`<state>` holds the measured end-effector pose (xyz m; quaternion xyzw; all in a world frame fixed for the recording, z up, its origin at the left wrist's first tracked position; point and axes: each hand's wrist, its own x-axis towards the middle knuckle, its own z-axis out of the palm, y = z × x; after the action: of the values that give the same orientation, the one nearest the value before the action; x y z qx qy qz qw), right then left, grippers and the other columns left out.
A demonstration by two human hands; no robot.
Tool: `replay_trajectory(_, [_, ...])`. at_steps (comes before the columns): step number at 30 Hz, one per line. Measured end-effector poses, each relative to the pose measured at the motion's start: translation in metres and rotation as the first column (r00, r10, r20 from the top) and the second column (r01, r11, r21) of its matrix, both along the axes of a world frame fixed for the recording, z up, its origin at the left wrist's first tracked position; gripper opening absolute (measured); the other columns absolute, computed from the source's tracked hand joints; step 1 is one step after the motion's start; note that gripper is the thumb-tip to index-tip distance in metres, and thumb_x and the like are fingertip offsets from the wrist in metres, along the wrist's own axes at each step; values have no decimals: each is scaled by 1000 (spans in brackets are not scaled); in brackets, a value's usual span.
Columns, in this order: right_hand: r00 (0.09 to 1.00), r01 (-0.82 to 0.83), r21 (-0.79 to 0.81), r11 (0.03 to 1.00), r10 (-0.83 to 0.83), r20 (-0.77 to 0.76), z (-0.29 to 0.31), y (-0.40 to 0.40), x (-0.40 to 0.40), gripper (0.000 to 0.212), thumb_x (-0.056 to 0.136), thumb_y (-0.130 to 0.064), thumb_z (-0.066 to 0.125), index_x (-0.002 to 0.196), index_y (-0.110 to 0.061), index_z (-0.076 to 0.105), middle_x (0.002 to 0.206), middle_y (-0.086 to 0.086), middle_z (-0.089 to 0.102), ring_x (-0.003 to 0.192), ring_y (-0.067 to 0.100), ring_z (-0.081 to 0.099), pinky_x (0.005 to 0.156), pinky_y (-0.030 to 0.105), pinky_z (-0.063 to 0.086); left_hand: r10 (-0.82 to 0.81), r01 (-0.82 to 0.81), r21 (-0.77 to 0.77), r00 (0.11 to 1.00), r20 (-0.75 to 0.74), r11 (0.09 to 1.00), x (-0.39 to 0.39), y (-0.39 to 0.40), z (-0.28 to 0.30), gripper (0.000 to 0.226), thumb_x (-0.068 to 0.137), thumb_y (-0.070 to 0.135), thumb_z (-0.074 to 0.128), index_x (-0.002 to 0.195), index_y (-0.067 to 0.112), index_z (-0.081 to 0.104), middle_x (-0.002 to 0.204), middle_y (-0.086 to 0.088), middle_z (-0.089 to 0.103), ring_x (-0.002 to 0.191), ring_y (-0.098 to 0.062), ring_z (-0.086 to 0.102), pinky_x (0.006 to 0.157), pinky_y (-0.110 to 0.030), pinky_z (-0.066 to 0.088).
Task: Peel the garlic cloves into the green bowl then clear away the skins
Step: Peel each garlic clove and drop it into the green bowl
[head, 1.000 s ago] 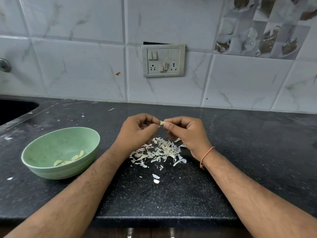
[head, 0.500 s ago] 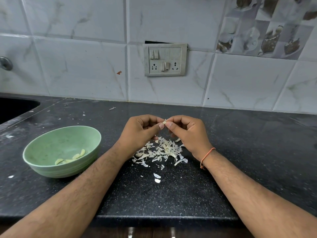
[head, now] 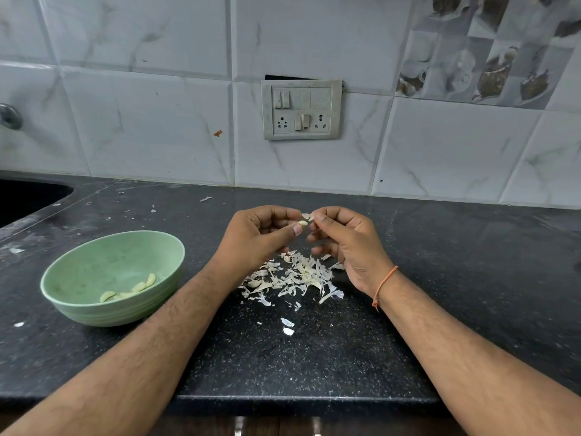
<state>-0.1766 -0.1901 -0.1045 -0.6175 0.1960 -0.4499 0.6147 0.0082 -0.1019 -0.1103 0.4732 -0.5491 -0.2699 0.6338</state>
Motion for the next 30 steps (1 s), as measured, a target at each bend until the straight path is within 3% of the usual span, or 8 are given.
replay_trajectory(3, [1000, 28, -4, 1000, -28, 3, 0, -1, -1, 14, 103, -12, 67, 107, -1, 75, 88, 12, 72, 80, 26, 68, 61, 33, 61, 29, -29, -35, 1000, 0, 999, 2, -1, 0, 30, 88, 11, 86, 116, 15, 79, 96, -6, 81, 83, -18, 72, 73, -36, 66])
replay_trajectory(7, [998, 51, -99, 994, -55, -38, -1, -2, -3, 4, 96, -5, 74, 98, -4, 78, 88, 18, 73, 81, 27, 67, 63, 34, 59, 52, -51, -85, 999, 16, 995, 4, 0, 2, 32, 85, 14, 88, 115, 21, 79, 98, -3, 81, 87, -15, 73, 70, -28, 61])
replay_trajectory(10, [989, 104, -191, 976, -122, -85, -2, -2, -3, 17, 89, 4, 78, 98, -11, 77, 86, 8, 70, 77, 20, 65, 62, 27, 55, 87, -78, -125, 994, 68, 989, 6, 1, 2, 34, 83, 18, 90, 116, 23, 79, 99, -1, 81, 90, -18, 75, 77, -35, 62])
replay_trajectory(13, [982, 113, -327, 938, -156, -107, -3, -5, -3, 21, 88, -3, 82, 105, -15, 80, 90, -1, 73, 85, 17, 64, 72, 37, 60, 138, -115, -157, 980, 145, 981, 6, 2, 2, 35, 84, 16, 90, 116, 22, 80, 99, 3, 81, 93, -16, 77, 86, -37, 64])
replay_trajectory(17, [970, 87, -483, 871, -183, -157, -3, -4, -3, 17, 92, -14, 83, 108, -18, 82, 102, -1, 80, 88, 19, 68, 78, 45, 62, 173, -132, -199, 963, 205, 971, 3, 5, 4, 35, 83, 15, 90, 116, 20, 80, 98, 7, 82, 93, -8, 76, 88, -24, 60])
replay_trajectory(23, [978, 97, -415, 905, -163, -128, -2, 0, -4, 13, 96, -13, 78, 108, -11, 83, 98, 5, 81, 73, 8, 67, 59, 30, 57, 210, -158, -220, 948, 239, 963, 1, 7, 4, 35, 81, 18, 92, 114, 18, 81, 95, 8, 81, 90, -10, 76, 83, -22, 60])
replay_trajectory(30, [989, 58, -329, 942, -100, -112, -6, -1, 0, 15, 93, -10, 81, 108, -9, 82, 93, 12, 80, 82, 19, 70, 62, 36, 60, 244, -184, -222, 929, 279, 957, 0, 9, 5, 35, 80, 19, 93, 113, 23, 80, 93, 10, 80, 89, -10, 76, 70, -18, 58])
